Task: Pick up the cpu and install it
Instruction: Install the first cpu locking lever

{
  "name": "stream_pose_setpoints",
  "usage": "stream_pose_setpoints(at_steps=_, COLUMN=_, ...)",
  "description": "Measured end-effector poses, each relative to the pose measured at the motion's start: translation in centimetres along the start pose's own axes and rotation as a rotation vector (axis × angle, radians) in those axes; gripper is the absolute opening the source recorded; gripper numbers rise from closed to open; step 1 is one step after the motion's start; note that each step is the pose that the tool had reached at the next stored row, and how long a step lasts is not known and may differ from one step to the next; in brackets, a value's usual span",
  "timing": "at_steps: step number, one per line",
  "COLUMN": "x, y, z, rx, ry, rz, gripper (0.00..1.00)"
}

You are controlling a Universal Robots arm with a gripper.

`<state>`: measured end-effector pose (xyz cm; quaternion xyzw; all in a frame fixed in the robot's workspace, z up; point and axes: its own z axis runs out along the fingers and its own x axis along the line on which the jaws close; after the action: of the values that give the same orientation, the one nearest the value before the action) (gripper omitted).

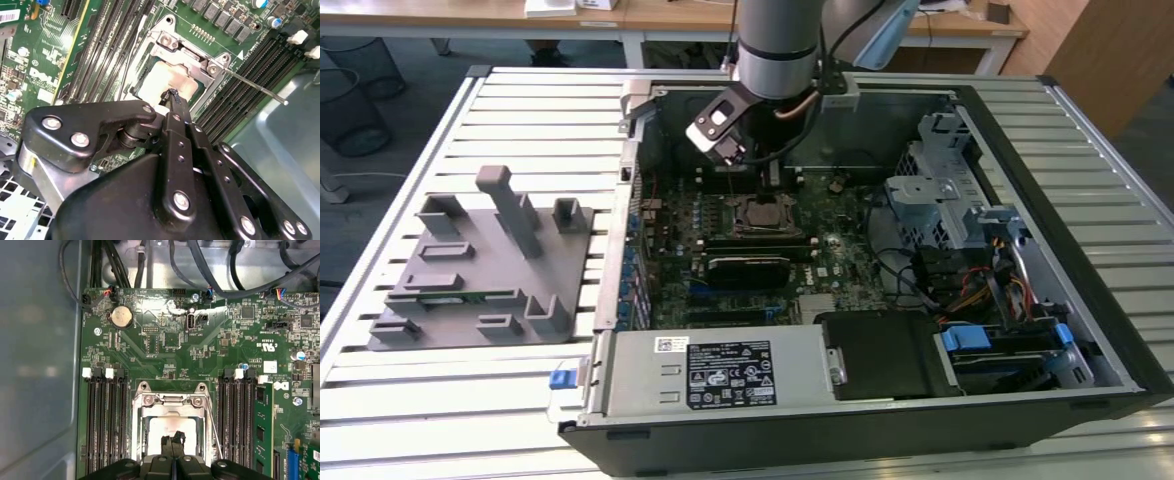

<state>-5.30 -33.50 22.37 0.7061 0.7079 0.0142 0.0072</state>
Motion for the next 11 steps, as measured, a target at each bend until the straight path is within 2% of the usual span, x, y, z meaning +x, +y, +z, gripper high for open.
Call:
stream_pose_setpoints(at_steps=7, x=0.01, y=0.02, z=-0.71, rx=0.0000, ry=0.0001, rz=0.000, gripper=0.11)
stream_pose_setpoints(at_steps=11, x=0.02, y=0.05, z=-1.64, rx=0.0000, ry=0.0001, rz=0.000, gripper=0.11)
